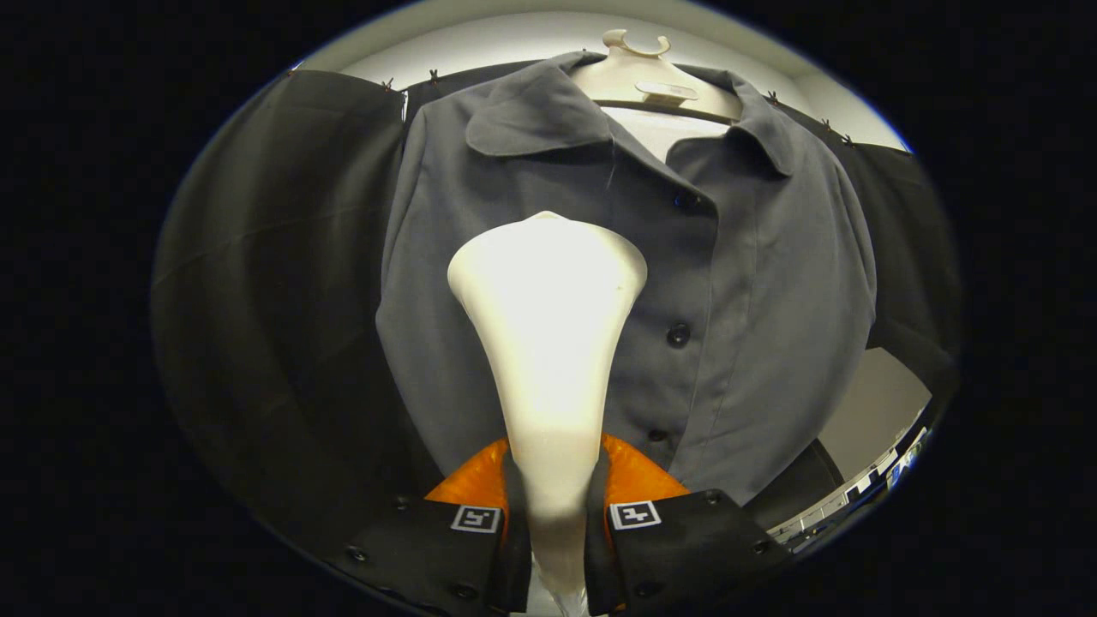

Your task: Iron the clothes twice with a garment steamer, once on the left side and once on the right side.

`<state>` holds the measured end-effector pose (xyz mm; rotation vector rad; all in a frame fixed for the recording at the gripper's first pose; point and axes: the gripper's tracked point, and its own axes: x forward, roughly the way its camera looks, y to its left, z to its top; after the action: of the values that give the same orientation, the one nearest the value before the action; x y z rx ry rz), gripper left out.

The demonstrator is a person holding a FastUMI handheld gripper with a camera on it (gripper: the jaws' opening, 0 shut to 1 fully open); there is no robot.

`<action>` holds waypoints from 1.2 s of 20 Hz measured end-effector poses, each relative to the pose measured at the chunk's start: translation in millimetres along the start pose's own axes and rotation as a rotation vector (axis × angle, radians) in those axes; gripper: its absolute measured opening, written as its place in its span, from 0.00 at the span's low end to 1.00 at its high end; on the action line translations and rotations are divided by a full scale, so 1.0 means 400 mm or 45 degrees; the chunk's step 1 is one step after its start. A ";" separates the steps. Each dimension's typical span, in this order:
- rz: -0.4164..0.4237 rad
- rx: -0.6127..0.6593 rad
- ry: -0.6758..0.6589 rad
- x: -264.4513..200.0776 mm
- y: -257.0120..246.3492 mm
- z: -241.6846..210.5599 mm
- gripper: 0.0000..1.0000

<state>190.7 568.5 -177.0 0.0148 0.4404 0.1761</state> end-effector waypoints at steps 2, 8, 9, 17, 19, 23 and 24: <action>-0.001 -0.001 0.010 0.005 -0.008 -0.022 0.33; 0.007 -0.023 0.046 0.020 0.004 -0.090 0.32; 0.010 -0.025 0.059 0.026 0.004 -0.104 0.32; 0.035 -0.026 0.161 0.056 0.010 -0.206 0.33; 0.043 -0.037 0.176 0.059 0.015 -0.230 0.33; 0.063 -0.044 0.218 0.072 0.009 -0.320 0.33; 0.070 -0.042 0.232 0.075 0.009 -0.341 0.33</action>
<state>158.7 573.7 -312.9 -0.0214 0.6196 0.2402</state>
